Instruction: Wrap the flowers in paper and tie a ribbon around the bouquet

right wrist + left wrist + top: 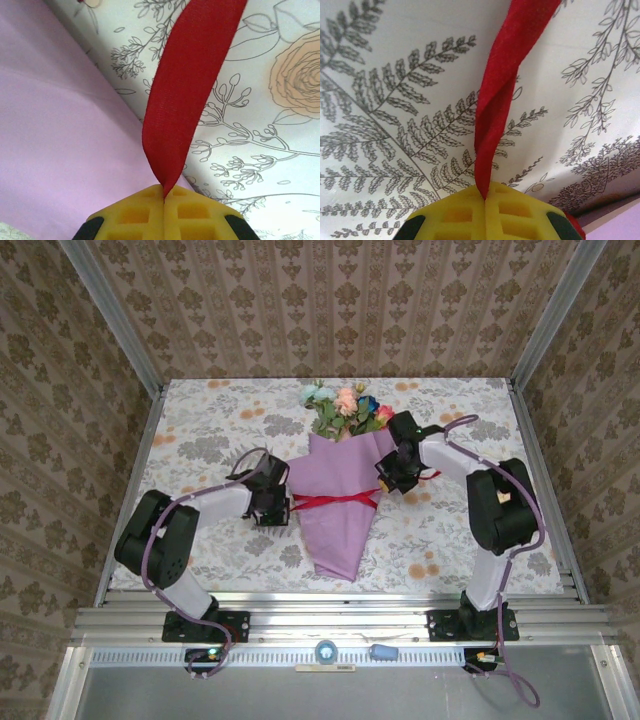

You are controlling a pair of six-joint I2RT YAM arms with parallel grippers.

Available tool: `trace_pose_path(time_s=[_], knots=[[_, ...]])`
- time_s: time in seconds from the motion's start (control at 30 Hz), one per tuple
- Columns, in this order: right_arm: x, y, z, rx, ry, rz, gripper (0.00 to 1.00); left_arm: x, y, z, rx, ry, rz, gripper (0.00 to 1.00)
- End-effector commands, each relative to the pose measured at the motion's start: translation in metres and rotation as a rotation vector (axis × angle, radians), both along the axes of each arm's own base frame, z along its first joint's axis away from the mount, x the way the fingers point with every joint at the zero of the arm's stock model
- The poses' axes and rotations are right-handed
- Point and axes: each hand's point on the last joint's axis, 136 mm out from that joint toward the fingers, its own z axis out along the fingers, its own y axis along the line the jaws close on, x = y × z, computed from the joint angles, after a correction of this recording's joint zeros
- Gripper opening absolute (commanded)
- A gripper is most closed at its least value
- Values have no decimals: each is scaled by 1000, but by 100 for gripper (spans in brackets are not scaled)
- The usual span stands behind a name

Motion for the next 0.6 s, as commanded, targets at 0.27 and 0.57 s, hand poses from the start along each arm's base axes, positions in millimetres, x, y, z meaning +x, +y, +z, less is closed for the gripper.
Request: trace_pose_path(time_s=[0.27, 0.57], knots=[[3, -69, -1, -225, -5, 317, 0, 38, 47, 16, -4, -118, 2, 0], [-6, -114, -12, -410, 91, 480, 0, 42, 80, 12, -2, -127, 5, 0]])
